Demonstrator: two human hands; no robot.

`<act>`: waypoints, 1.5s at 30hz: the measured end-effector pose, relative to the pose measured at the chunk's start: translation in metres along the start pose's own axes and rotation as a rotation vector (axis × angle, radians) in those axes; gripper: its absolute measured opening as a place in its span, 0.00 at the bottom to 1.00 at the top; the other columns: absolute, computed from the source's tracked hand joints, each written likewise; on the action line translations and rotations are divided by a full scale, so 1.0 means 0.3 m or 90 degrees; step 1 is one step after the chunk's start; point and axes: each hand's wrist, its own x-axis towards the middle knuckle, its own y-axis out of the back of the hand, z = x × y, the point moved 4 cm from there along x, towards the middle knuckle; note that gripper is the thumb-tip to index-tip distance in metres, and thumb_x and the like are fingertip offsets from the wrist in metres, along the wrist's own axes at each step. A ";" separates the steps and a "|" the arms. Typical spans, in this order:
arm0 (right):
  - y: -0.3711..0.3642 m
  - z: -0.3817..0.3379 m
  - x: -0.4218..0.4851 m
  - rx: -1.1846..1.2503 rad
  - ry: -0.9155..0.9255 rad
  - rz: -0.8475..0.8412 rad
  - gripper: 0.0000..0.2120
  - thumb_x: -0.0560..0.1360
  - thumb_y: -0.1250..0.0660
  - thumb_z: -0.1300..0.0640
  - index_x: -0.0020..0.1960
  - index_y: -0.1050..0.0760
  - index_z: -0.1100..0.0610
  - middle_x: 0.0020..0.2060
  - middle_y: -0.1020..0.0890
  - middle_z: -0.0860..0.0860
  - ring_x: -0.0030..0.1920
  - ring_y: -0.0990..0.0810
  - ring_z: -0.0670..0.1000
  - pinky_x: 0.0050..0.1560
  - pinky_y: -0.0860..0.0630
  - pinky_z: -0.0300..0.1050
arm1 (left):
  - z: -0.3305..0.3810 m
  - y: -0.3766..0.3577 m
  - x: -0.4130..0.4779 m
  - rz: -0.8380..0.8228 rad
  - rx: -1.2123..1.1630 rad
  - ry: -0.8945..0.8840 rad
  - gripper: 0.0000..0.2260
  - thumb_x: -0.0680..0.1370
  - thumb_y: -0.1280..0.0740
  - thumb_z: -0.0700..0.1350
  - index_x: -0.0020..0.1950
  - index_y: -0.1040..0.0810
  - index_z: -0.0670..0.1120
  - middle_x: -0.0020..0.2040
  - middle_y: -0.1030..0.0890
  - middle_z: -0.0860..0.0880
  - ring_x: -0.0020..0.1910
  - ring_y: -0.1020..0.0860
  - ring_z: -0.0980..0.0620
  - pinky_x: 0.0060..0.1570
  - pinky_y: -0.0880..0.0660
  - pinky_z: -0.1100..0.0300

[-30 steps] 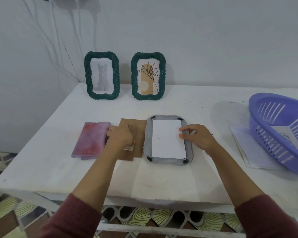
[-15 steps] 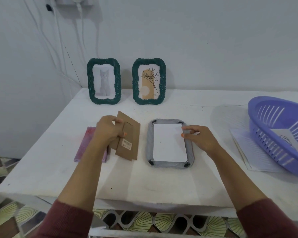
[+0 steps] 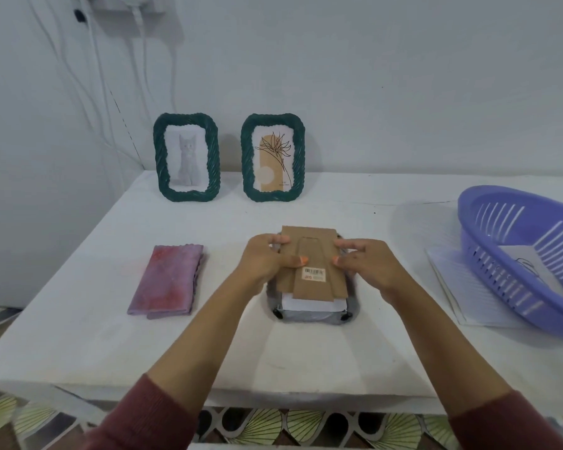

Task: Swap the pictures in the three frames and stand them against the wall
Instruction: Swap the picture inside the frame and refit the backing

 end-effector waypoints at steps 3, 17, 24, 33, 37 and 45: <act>0.002 0.014 0.004 -0.033 -0.006 0.004 0.21 0.72 0.32 0.65 0.64 0.27 0.60 0.36 0.22 0.49 0.37 0.25 0.42 0.32 0.30 0.25 | -0.023 -0.012 0.019 0.031 0.087 -0.017 0.27 0.64 0.22 0.41 0.60 0.27 0.42 0.61 0.24 0.41 0.57 0.24 0.44 0.54 0.24 0.52; -0.010 0.044 0.053 -0.106 -0.018 0.002 0.21 0.72 0.32 0.63 0.65 0.28 0.62 0.49 0.23 0.56 0.52 0.26 0.48 0.54 0.32 0.39 | -0.021 -0.027 0.042 0.043 0.236 -0.051 0.27 0.66 0.23 0.45 0.61 0.27 0.41 0.63 0.25 0.43 0.60 0.26 0.46 0.57 0.28 0.56; -0.012 0.048 0.066 -0.147 -0.007 0.000 0.20 0.72 0.32 0.64 0.64 0.27 0.62 0.35 0.29 0.41 0.52 0.27 0.47 0.60 0.31 0.42 | -0.023 -0.035 0.042 0.041 0.263 -0.056 0.28 0.67 0.24 0.47 0.63 0.28 0.41 0.63 0.26 0.44 0.61 0.27 0.48 0.55 0.31 0.59; -0.008 0.060 0.075 -0.164 -0.001 0.012 0.20 0.71 0.31 0.63 0.63 0.26 0.61 0.45 0.25 0.50 0.52 0.27 0.48 0.61 0.30 0.45 | -0.025 -0.041 0.039 0.048 0.290 -0.062 0.29 0.67 0.24 0.47 0.65 0.29 0.40 0.65 0.27 0.44 0.64 0.28 0.46 0.61 0.30 0.56; -0.004 0.067 0.079 -0.161 0.002 0.006 0.20 0.71 0.30 0.63 0.63 0.25 0.61 0.34 0.28 0.42 0.49 0.27 0.48 0.55 0.32 0.41 | -0.023 -0.042 0.035 0.048 0.296 -0.069 0.29 0.68 0.24 0.47 0.65 0.29 0.41 0.65 0.26 0.44 0.63 0.27 0.46 0.60 0.30 0.56; -0.001 0.061 0.071 -0.154 0.000 0.009 0.19 0.70 0.30 0.64 0.61 0.25 0.61 0.35 0.25 0.45 0.49 0.25 0.50 0.53 0.30 0.41 | -0.020 -0.045 0.029 0.046 0.306 -0.070 0.29 0.68 0.25 0.48 0.65 0.29 0.41 0.66 0.27 0.44 0.64 0.28 0.46 0.60 0.30 0.56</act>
